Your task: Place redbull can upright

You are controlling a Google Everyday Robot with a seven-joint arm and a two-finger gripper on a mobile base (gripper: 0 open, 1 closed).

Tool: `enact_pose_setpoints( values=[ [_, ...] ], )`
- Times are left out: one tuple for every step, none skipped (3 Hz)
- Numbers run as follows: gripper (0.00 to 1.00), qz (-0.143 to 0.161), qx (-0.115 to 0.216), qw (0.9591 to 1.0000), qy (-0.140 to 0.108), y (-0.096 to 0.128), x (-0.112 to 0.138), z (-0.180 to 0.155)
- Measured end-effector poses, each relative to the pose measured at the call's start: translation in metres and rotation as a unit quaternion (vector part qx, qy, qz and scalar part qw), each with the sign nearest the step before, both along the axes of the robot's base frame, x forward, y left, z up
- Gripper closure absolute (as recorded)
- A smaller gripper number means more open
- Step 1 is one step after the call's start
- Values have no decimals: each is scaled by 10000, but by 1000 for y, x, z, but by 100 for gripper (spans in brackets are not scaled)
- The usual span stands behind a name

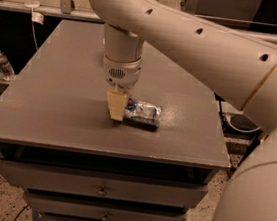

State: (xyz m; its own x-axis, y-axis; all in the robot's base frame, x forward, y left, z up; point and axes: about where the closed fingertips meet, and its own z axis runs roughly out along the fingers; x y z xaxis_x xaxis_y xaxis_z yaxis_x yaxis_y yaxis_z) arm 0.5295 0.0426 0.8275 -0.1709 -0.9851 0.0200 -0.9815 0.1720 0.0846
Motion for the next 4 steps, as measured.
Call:
enact_pose_setpoints(
  values=[
    [100,0,1,10000,0,0,0,0],
    [100,182,638,9977,-151,-7,1,22],
    [100,384,1903,9797,-502,-29,6,78],
    [100,811,3302,9381,-660,-44,5,122]
  ],
)
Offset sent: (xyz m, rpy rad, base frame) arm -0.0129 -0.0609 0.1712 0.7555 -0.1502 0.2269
